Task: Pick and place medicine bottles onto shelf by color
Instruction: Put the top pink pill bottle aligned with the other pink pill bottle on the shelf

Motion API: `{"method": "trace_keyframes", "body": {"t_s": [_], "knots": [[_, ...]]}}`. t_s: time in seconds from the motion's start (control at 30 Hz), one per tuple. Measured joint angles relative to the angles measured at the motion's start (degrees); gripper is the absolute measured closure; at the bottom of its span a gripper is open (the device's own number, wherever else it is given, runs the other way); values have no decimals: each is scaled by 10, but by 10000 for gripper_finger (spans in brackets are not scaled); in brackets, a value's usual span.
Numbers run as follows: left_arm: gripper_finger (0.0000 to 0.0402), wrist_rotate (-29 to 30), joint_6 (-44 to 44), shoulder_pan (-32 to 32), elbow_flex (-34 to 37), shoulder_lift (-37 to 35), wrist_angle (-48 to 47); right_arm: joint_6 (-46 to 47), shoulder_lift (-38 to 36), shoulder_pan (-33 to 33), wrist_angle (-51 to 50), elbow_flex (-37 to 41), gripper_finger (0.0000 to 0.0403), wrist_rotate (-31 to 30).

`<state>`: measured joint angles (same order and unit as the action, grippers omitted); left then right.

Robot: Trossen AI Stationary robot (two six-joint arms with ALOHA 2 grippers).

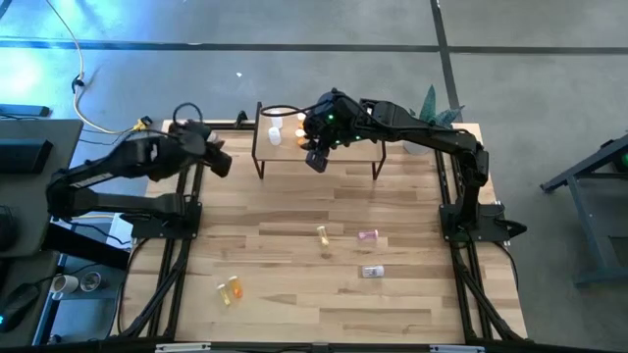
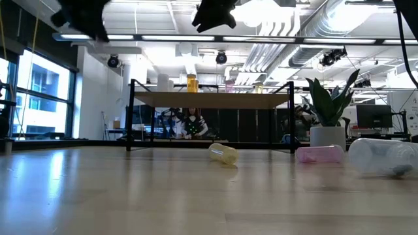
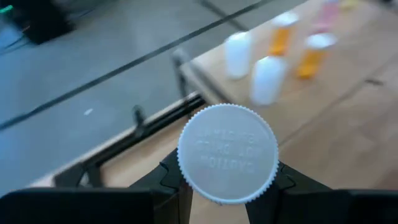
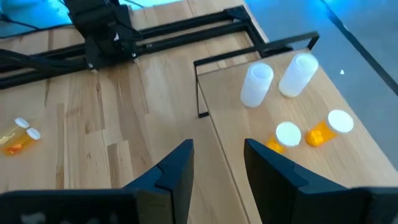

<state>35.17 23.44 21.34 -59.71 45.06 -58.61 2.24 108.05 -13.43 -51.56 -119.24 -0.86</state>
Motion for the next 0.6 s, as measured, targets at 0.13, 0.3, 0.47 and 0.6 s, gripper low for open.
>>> {"method": "trace_keyframes", "body": {"t_s": [0.13,0.3,0.47,0.6], "knots": [[307,-75,-70,0,-40,0,42,-13,0,0,19,0,269,9],[307,-170,-143,0,-53,0,116,-44,0,0,61,0,269,58],[307,-238,-168,0,-53,15,163,-67,-3,0,94,0,269,90],[307,-268,-177,0,-53,33,172,-75,-6,0,107,-23,269,120]]}}
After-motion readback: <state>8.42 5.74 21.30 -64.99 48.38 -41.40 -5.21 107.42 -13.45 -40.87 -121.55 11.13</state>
